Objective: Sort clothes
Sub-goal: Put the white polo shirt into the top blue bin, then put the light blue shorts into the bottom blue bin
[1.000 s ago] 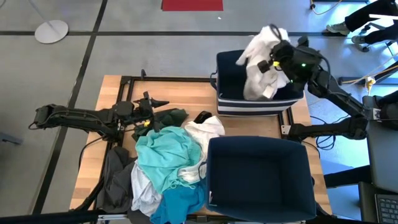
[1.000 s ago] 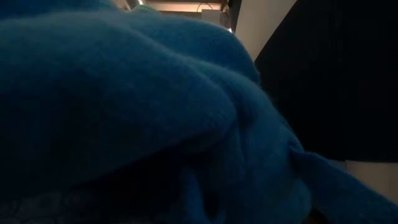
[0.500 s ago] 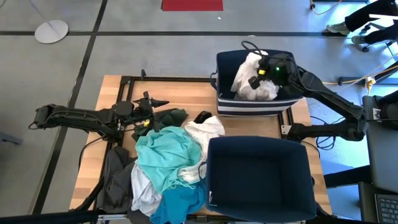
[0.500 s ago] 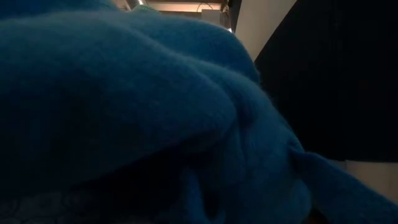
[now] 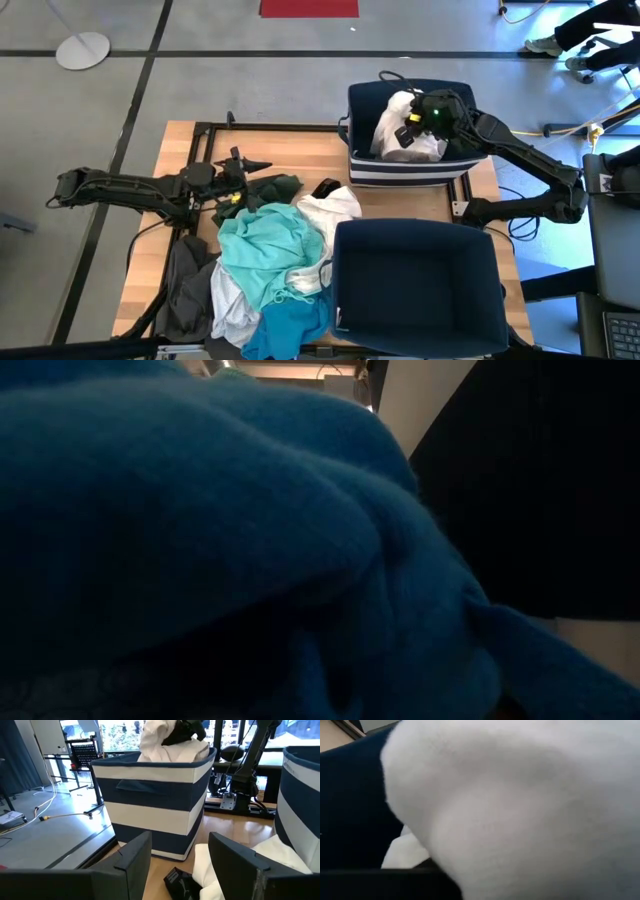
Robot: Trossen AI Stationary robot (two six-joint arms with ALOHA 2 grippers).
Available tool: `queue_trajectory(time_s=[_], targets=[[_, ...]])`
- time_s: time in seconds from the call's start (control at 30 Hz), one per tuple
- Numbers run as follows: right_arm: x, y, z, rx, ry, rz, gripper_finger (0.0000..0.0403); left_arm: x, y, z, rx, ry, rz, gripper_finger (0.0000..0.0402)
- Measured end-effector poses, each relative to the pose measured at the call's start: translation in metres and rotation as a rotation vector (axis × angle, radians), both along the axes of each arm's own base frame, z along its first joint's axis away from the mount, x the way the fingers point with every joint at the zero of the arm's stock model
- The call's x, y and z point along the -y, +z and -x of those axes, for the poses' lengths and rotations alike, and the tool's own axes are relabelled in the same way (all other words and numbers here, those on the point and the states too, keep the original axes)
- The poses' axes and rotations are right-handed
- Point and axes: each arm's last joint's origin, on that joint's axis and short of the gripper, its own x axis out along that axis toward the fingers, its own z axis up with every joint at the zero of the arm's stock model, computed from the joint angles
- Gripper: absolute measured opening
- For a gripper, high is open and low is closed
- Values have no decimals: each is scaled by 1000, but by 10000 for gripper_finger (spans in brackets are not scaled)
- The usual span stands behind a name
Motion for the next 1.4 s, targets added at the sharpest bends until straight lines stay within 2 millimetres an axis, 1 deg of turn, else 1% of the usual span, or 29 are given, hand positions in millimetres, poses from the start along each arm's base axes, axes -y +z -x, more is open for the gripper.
queue_trajectory(time_s=[0.07, 0.17, 0.3, 0.4, 0.5, 0.57, 0.7, 0.8, 0.87, 1.0, 1.1, 1.2, 1.4], targets=[[0, 2, 1, -4, 1, -2, 197, 0, 0, 0, -4, 0, 0, 186], [-2, 13, 2, 14, 1, 10, 242, 0, 0, 0, -5, 0, 0, 186], [-6, 33, 8, 34, -1, 19, 279, 0, -1, 0, -6, -1, 0, 186], [-11, 51, 15, 76, -8, 17, 291, 0, -1, 0, -11, -1, 1, 186], [-19, 64, 21, 130, 42, -12, 293, 0, -2, 0, -21, -1, 2, 186], [-29, 70, 22, 171, 99, -25, 293, 0, -3, 0, -31, -2, 2, 186], [-54, 76, 22, 203, 223, -28, 294, 1, -3, 0, -33, -28, 4, 186], [-76, 77, 17, 219, 342, -41, 294, 3, -3, -1, -31, -96, 9, 186], [-91, 76, 12, 226, 424, -58, 294, 3, -2, -1, -25, -108, 9, 186], [-122, 64, -1, 214, 579, -70, 294, 3, -2, -1, -25, -107, 10, 186], [-143, 54, -8, 205, 650, -54, 294, 4, -3, -1, -18, -110, 34, 186], [-163, 49, -10, 230, 704, -51, 294, 8, -2, -2, 0, -133, 77, 186], [-206, 39, -6, 277, 829, -43, 294, 27, 0, -3, 22, -231, 132, 186]])
